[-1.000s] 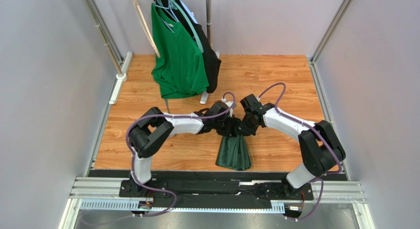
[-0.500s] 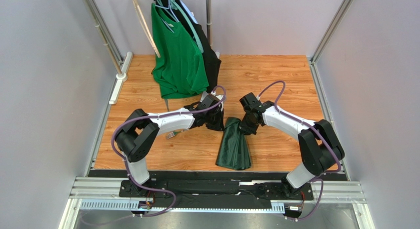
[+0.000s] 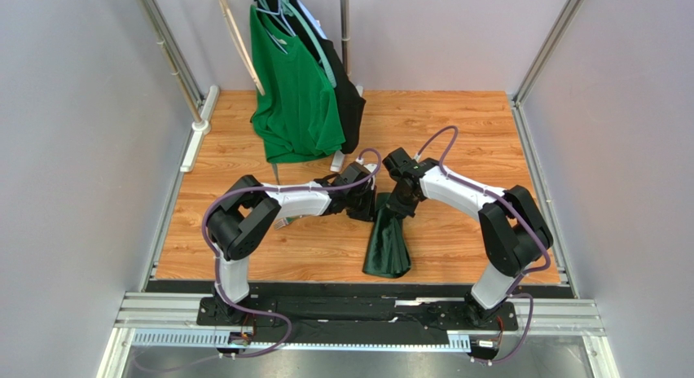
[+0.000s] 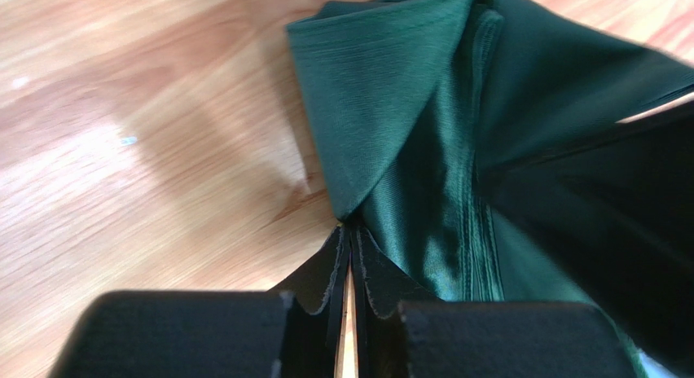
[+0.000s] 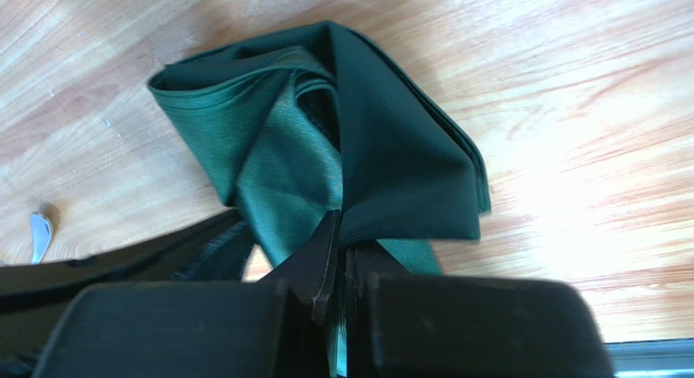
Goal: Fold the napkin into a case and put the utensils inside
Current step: Fold the 2/3-rectangle-folded napkin at the center of the board.
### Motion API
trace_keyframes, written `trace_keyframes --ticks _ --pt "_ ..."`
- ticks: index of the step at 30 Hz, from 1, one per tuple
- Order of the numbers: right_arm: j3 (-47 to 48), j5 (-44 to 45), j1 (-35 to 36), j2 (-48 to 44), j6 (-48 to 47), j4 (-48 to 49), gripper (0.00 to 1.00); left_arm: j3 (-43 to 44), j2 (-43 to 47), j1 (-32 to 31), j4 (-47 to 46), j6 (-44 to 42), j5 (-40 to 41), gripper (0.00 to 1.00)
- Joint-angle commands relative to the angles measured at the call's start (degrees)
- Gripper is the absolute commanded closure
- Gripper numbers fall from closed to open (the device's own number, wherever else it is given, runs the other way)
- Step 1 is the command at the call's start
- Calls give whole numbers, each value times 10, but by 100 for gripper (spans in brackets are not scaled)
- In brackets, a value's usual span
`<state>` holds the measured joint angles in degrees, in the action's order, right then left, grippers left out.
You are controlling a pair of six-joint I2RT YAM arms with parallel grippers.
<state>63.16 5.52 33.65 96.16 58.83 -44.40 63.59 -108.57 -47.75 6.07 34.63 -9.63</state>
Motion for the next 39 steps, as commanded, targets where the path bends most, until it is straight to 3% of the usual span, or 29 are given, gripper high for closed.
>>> trace_keyframes --ticks 1,15,21,22,23,24,29,31,35,39 --pt "35 25 11 24 35 -17 100 9 -15 -9 -20 11 -7 90" --pt "47 27 14 69 4 41 88 -23 -2 -9 -54 12 -5 88" --pt "25 5 13 56 -32 73 80 -52 49 7 -51 0 -17 62" --pt "22 -2 14 54 -40 78 73 -52 60 12 -46 -4 -28 46" --pt "17 -4 14 54 -44 79 72 -53 66 21 -41 -6 -49 36" --pt "15 -8 13 51 -48 84 65 -55 72 24 -33 -10 -57 32" --pt "7 -37 13 36 -63 96 63 -87 129 27 -51 -11 -93 3" --pt "13 -42 13 34 -61 93 56 -92 133 27 -77 -7 -116 1" --pt "27 -47 13 39 -60 82 55 -105 122 23 -105 -1 -145 1" --pt "34 -74 12 45 -37 79 54 -104 99 9 -115 -2 -117 1"
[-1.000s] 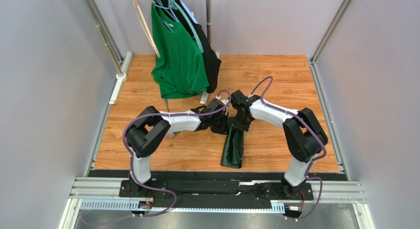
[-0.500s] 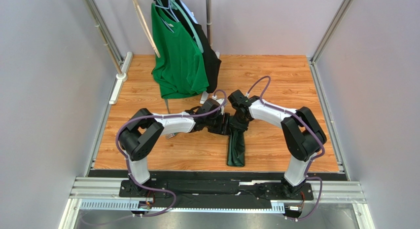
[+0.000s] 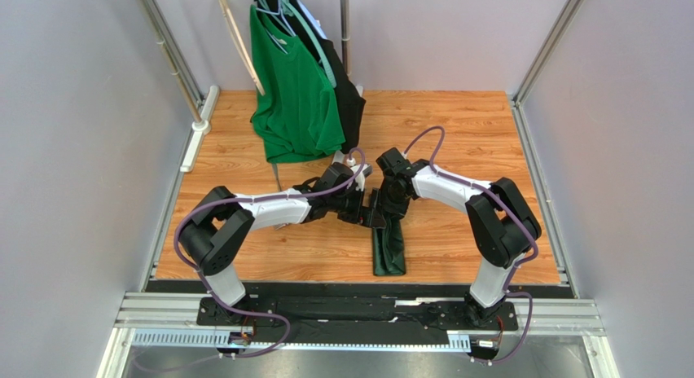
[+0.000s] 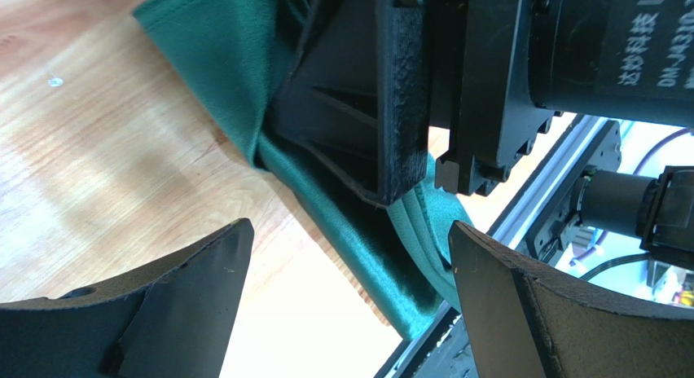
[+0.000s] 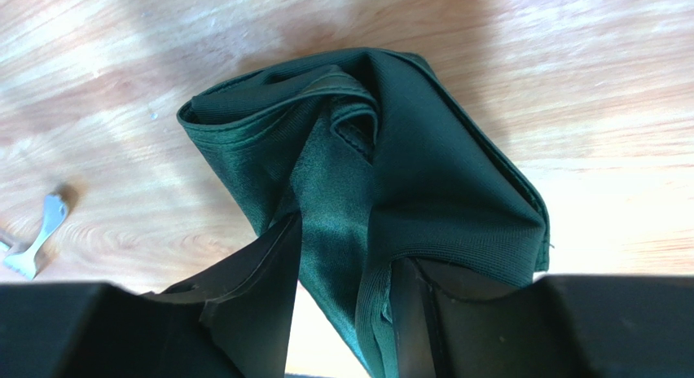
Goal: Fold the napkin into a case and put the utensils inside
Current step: Fold the 2/3-rectangle-folded napkin at the center of the board.
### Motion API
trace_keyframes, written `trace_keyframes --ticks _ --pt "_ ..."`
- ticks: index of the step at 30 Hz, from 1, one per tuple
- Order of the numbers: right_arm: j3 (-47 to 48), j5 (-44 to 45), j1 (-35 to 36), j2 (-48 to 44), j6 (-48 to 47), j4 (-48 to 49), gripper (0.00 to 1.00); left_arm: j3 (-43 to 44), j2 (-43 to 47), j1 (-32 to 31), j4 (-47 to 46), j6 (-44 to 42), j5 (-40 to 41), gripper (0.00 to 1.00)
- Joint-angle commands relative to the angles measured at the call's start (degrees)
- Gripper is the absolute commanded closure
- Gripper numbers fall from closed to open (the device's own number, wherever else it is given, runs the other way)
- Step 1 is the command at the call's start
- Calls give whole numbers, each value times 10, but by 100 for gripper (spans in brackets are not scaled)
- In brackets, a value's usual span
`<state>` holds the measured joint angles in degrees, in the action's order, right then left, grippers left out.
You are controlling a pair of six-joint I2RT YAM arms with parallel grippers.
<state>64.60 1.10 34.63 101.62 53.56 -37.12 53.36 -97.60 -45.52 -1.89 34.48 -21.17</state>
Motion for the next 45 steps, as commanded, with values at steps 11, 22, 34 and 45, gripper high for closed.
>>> trace_keyframes --ticks 11,22,34,45 --pt "47 -46 8 6 76 -17 45 10 -60 -27 -54 14 35 1" --pt "57 -34 19 14 108 -34 46 9 -73 -26 -46 19 53 6" --pt "50 -37 13 -5 47 -16 46 -26 -63 -23 -47 15 81 69" --pt "-43 -104 -40 -99 -130 122 27 -26 -69 -19 -35 6 84 83"
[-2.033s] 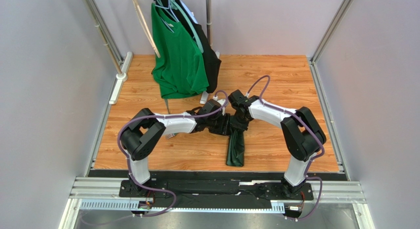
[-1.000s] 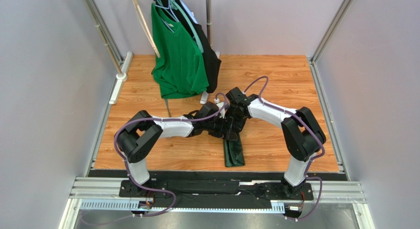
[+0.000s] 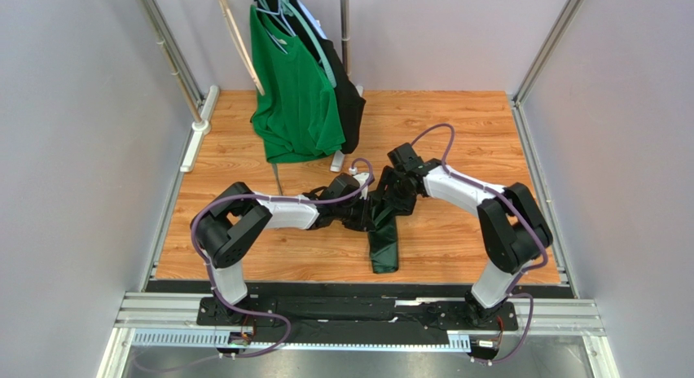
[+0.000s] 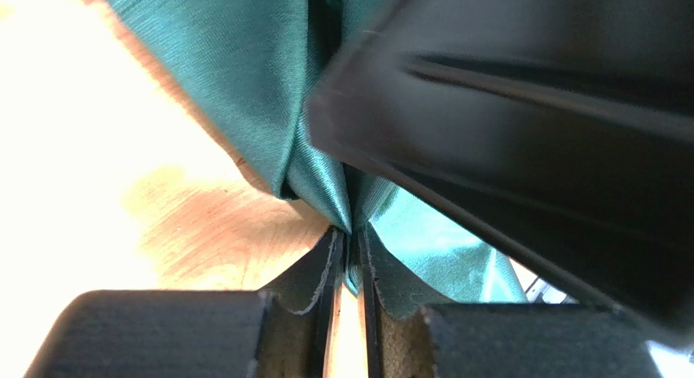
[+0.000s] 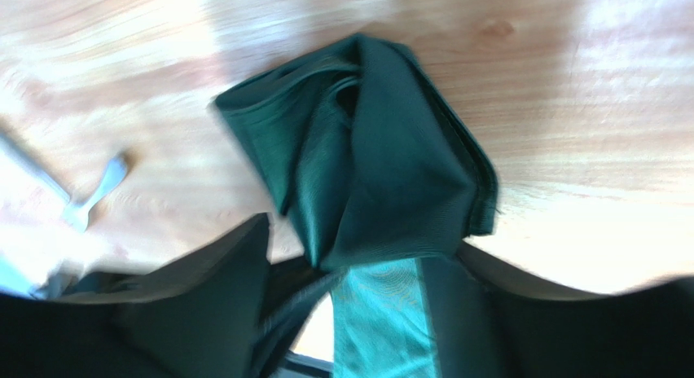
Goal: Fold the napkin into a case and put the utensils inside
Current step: Fold the 2/3-rectangle-folded napkin at the center of the board, then stuff the top corner of the square-folded napkin into the folded napkin.
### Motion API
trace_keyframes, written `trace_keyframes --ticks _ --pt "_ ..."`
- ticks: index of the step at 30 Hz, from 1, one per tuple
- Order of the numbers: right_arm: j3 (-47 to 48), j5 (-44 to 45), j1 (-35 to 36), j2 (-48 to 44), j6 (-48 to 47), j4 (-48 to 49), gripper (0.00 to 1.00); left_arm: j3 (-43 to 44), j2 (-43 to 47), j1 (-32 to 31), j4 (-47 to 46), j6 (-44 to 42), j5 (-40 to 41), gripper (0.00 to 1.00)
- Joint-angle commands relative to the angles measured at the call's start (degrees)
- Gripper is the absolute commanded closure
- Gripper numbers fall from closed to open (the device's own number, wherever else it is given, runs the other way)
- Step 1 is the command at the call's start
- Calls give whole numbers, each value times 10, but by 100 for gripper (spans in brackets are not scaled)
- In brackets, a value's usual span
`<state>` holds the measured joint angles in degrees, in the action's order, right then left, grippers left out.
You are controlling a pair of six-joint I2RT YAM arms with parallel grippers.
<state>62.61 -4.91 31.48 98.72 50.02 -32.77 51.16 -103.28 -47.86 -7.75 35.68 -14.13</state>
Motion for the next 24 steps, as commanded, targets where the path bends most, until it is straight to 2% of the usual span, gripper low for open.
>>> trace_keyframes --ticks 1,7,10,17,23,24 --pt "-34 -53 -18 -74 -105 84 26 -2 -13 4 26 -7 13 83" --pt "-79 -63 -53 -92 -92 79 26 3 -4 4 34 -10 10 84" --pt "-85 -52 -60 -92 -80 83 27 2 0 4 35 -11 11 84" --pt "-84 -94 -77 -62 -63 128 28 0 -4 4 30 -10 7 85" --pt "-40 -125 -77 -15 -62 128 39 2 -7 4 29 -12 7 86" --pt "-34 -125 -77 -15 -57 126 48 3 -9 4 29 -13 7 87"
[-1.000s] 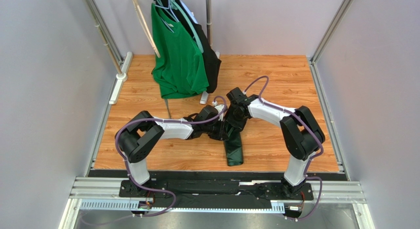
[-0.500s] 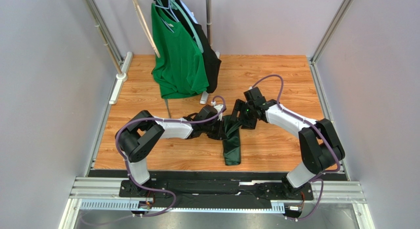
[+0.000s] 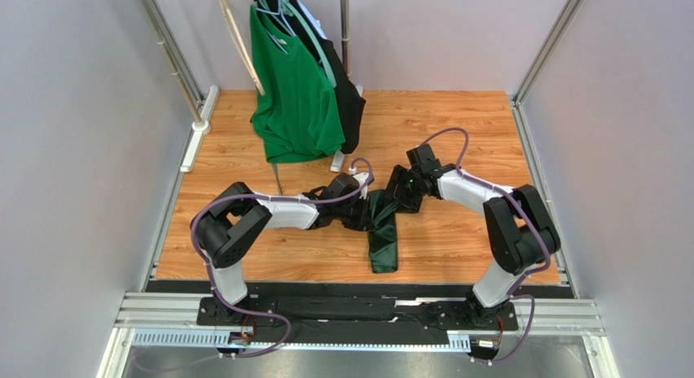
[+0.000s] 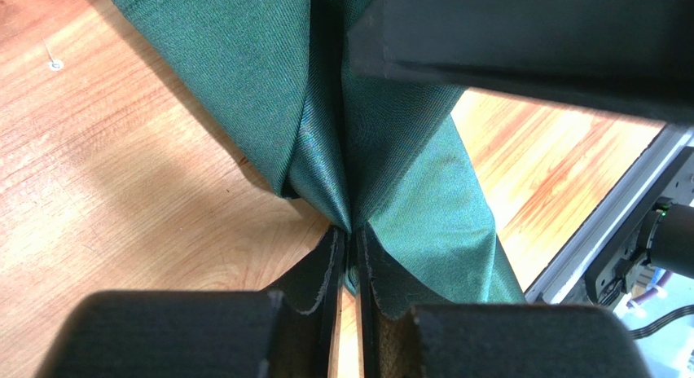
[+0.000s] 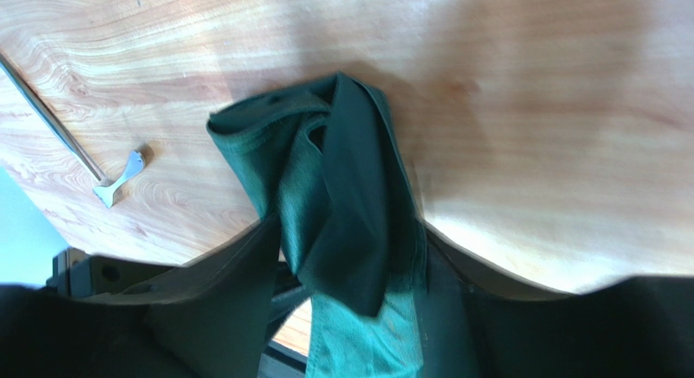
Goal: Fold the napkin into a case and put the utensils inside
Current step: Stuff the top corner of the square-folded napkin into the folded napkin.
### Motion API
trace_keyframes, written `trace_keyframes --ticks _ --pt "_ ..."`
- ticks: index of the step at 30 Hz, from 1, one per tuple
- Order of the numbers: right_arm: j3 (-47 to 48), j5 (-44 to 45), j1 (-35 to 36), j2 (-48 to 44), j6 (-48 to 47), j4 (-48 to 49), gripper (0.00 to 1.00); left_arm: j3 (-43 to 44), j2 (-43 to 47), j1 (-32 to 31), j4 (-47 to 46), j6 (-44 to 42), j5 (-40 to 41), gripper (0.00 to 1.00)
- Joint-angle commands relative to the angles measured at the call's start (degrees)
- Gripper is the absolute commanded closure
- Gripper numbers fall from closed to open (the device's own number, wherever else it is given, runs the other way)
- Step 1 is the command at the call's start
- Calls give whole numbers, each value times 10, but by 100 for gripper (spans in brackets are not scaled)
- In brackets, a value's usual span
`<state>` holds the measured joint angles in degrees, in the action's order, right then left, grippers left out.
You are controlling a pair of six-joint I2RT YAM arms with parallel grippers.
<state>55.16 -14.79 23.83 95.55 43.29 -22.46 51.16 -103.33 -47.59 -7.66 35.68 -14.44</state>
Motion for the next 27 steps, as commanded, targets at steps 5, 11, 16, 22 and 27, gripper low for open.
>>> trace_keyframes --ticks 5,11,16,22,27 --pt "75 -15 2 8 21 -5 59 3 -13 1 32 -18 12 87" --pt "121 -21 12 51 10 -38 75 9 -22 1 32 -18 13 89" --pt "124 -59 21 80 42 5 72 10 -22 1 36 -18 17 90" --pt "123 -53 21 95 35 20 59 -2 -5 4 41 -15 17 83" --pt "109 -57 17 61 0 29 39 -13 70 14 62 -20 11 49"
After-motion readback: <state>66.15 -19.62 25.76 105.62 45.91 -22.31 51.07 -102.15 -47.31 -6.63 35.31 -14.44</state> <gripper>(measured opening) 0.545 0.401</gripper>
